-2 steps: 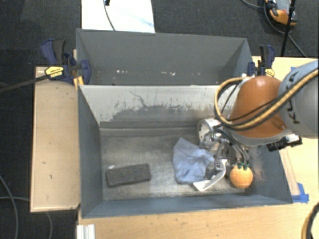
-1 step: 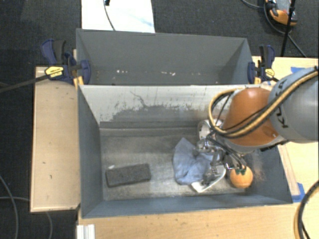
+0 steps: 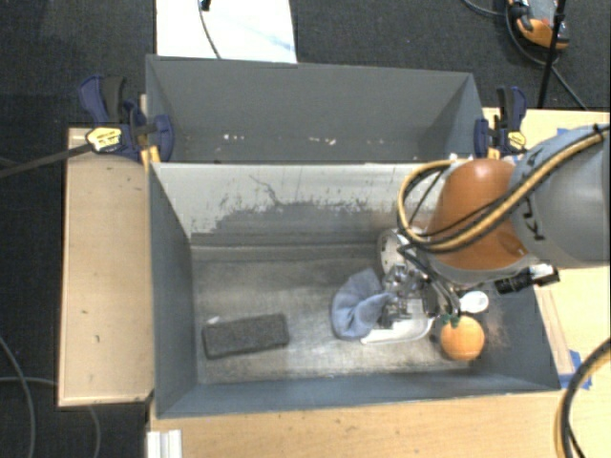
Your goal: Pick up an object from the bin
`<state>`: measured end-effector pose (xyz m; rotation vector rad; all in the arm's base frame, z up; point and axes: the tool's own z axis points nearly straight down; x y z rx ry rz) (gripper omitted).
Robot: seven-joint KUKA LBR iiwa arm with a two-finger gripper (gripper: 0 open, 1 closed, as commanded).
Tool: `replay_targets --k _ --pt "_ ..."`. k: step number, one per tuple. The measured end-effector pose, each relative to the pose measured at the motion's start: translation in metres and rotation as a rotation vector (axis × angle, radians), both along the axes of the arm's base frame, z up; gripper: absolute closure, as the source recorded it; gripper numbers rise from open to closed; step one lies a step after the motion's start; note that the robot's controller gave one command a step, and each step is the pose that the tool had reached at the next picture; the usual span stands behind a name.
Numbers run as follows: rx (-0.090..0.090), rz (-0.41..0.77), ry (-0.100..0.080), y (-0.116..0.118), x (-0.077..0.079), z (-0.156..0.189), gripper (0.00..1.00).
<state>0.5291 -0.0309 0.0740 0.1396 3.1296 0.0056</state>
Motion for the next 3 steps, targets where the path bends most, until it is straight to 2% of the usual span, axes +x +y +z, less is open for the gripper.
replay_targets --k 2,3 --pt "0.0 0.001 0.004 0.0 -0.001 0.005 1.0" --pt "-0.002 0.002 0.007 0.0 -0.002 0.021 1.0"
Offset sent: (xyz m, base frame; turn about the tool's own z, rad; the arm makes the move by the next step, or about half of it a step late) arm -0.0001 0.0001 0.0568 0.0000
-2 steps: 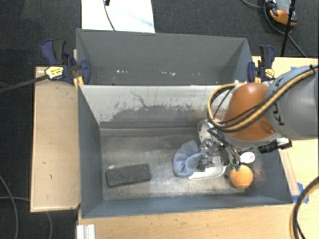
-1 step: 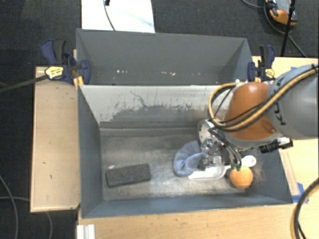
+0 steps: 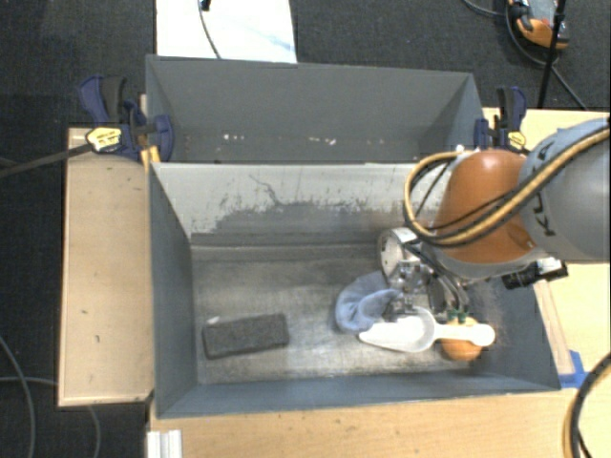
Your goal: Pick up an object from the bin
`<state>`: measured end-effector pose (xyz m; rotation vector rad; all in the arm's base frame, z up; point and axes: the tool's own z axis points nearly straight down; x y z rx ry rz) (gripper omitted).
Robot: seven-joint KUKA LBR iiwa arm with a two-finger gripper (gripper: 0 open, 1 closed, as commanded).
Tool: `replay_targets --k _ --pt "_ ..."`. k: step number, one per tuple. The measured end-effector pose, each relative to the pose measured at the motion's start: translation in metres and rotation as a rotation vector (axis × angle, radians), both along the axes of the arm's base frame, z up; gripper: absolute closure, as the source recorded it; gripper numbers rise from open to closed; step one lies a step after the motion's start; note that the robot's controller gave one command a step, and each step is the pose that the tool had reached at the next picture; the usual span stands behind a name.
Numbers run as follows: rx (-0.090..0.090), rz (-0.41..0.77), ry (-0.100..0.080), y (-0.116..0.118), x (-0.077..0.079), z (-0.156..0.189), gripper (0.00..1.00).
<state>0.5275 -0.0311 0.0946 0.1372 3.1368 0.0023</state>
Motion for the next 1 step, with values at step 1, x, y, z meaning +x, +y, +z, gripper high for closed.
replay_targets --k 1 --pt "-0.001 0.0 -0.005 -0.0002 0.0014 0.0077 1.0"
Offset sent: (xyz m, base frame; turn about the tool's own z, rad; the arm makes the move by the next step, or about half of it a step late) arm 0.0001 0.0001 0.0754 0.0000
